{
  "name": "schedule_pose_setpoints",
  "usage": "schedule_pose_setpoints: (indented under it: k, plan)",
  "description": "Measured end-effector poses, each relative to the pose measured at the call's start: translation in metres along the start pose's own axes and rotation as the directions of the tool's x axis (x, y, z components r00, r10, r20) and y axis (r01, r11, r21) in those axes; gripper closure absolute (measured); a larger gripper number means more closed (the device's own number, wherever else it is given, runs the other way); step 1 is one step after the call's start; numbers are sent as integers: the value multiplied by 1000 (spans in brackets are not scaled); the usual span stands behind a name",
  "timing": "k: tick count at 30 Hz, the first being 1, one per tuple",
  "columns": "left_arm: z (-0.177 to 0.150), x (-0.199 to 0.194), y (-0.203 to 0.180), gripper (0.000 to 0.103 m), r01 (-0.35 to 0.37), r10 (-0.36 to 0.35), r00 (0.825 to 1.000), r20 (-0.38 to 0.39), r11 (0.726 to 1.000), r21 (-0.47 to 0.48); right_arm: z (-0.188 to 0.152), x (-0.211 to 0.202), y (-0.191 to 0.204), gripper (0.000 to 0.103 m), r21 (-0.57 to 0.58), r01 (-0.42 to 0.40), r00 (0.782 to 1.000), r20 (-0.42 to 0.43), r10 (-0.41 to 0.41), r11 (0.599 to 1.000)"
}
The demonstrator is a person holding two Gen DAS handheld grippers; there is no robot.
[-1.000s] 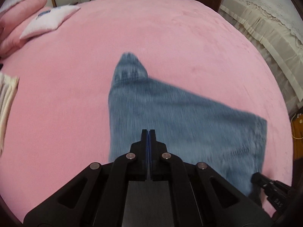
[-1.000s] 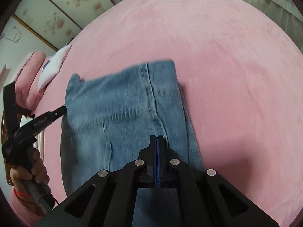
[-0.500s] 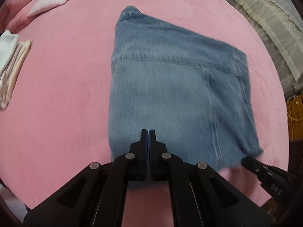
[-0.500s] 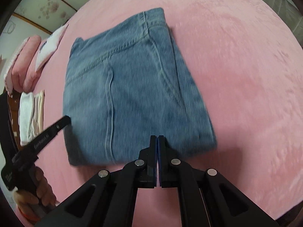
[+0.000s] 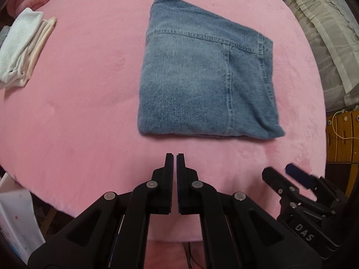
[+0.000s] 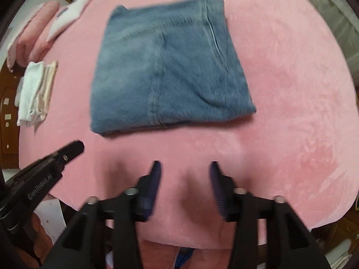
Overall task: Fold large clothes
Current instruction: 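Open both tools and move them to the folded jacket's edge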
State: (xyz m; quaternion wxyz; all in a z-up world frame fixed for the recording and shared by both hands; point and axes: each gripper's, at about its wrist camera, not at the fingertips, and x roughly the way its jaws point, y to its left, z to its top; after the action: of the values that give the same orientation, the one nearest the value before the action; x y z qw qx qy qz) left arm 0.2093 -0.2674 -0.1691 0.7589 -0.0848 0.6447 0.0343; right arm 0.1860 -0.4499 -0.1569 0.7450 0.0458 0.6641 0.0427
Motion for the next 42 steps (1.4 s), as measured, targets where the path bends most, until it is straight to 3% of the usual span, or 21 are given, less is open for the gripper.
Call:
schedule_pose_setpoints:
  k: [1, 2, 4, 10, 15, 19, 24, 34, 39, 42]
  plan:
    - [-1, -9, 0, 86, -13, 13, 1000, 5, 1000, -1, 0, -12, 4, 39, -13, -6, 1000, 21, 6, 1000]
    - [-2, -19, 0, 60, -22, 22, 1000, 15, 1000, 1, 1, -22, 6, 36, -22, -10, 999, 37, 11, 1000]
    - [-2, -36, -1, 29, -37, 37, 999, 40, 999, 3, 5, -39, 9, 32, -31, -13, 998, 56, 15, 999]
    - [4, -77, 1, 26, -77, 77, 995, 70, 997, 6, 28, -82, 14, 20, -53, -21, 995, 99, 26, 998]
    - [10, -97, 1, 23, -67, 67, 994, 86, 998, -9, 40, -115, 13, 16, -68, -27, 993, 116, 35, 997]
    - [16, -108, -1, 18, -22, 22, 996, 87, 1000, -8, 44, -128, 12, 4, -77, -53, 992, 113, 61, 996]
    - [23, -106, -5, 18, -17, 18, 995, 98, 1000, -7, 47, -130, 12, 4, -81, -71, 990, 116, 80, 994]
    - [41, -14, 2, 18, -112, 112, 994, -1, 994, -4, 59, -56, -22, 3, -37, -58, 996, 63, 60, 998]
    - [59, 33, 14, 18, -14, 14, 999, -46, 1000, 9, 80, -4, -63, 3, 54, -140, 990, 25, 139, 989]
    - [66, 58, 22, 18, 55, -56, 993, -105, 998, -10, 92, 35, -90, 3, 105, -224, 972, -52, 230, 969]
